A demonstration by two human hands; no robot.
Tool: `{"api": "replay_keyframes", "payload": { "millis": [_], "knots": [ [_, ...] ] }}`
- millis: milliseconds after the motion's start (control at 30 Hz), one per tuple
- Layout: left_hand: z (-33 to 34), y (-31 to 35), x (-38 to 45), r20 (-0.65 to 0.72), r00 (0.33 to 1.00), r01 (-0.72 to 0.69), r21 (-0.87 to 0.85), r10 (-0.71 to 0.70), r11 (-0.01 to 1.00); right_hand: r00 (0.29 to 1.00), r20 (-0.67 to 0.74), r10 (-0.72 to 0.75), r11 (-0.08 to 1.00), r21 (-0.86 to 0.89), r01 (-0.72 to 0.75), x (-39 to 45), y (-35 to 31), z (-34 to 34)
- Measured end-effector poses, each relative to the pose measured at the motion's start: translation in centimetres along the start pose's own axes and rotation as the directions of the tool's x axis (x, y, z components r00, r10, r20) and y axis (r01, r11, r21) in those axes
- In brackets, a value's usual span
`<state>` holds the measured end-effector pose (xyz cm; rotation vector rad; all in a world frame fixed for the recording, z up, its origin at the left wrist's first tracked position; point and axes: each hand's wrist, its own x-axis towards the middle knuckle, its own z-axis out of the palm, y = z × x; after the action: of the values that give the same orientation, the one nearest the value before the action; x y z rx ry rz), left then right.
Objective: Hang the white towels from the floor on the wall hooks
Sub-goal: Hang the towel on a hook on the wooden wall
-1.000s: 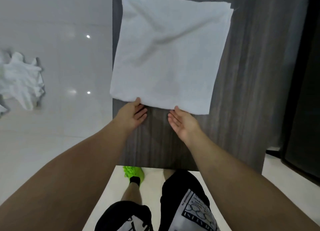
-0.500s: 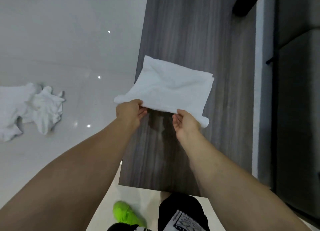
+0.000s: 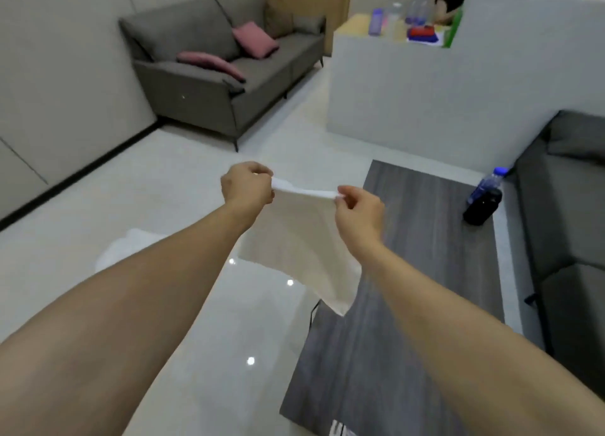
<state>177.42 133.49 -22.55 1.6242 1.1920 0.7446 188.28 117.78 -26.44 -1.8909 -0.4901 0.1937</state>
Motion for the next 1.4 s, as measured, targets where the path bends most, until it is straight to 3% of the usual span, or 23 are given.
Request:
{"api": "replay_keyframes", "payload": {
  "millis": [100, 233, 433, 600, 700, 833, 1067, 1300, 1400],
  "knots": [
    [-11.6, 1.2, -0.3, -0.031, 0.988, -0.149, 0.030, 0.150, 0.988, 0.955, 0.144, -0.260, 0.948, -0.148, 0.281, -3.9, -7.2, 3.6],
    [-23.8, 0.8, -1.1, -0.046, 0.929, -0.319, 0.403, 0.367, 0.858, 0.844, 0.244, -0.478, 0.829, -0.193, 0.525, -7.6, -14.7, 8.5],
    [-42.5, -0.8, -4.0, -0.277, 0.840, -0.223, 0.608, 0.467, 0.762, 0.616, 0.321, -0.720, 0.607, -0.139, 0.782, -15.4, -26.9, 18.4],
    [-56.8, -2.3, -7.9, -0.425, 0.765, -0.110, 0.655, 0.484, 0.748, 0.396, 0.395, -0.829, 0.461, 0.083, 0.883, -22.9, -35.9, 27.1],
    [-64.7, -3.9, -10.8, -0.482, 0.762, -0.005, 0.663, 0.433, 0.748, 0.302, 0.496, -0.814, 0.475, 0.270, 0.837, -28.6, -40.3, 32.8],
    [-74.1, -6.9, -14.8, -0.579, 0.759, 0.198, 0.641, 0.297, 0.741, 0.219, 0.500, -0.838, 0.494, 0.523, 0.695, -36.9, -44.8, 39.7],
    [-89.9, -11.0, -22.1, -0.803, 0.553, 0.478, 0.526, 0.224, 0.703, -0.073, 0.436, -0.897, 0.324, 0.761, 0.562, -52.3, -54.0, 52.7],
    [-103.6, -11.9, -28.5, -0.890, 0.407, 0.564, 0.420, 0.204, 0.711, -0.267, 0.336, -0.903, 0.235, 0.908, 0.347, -66.9, -63.5, 62.4],
    [-107.8, -12.3, -32.3, -0.930, 0.303, 0.628, 0.359, 0.208, 0.691, -0.344, 0.268, -0.900, 0.192, 0.952, 0.240, -73.2, -67.1, 64.7]
  ]
}}
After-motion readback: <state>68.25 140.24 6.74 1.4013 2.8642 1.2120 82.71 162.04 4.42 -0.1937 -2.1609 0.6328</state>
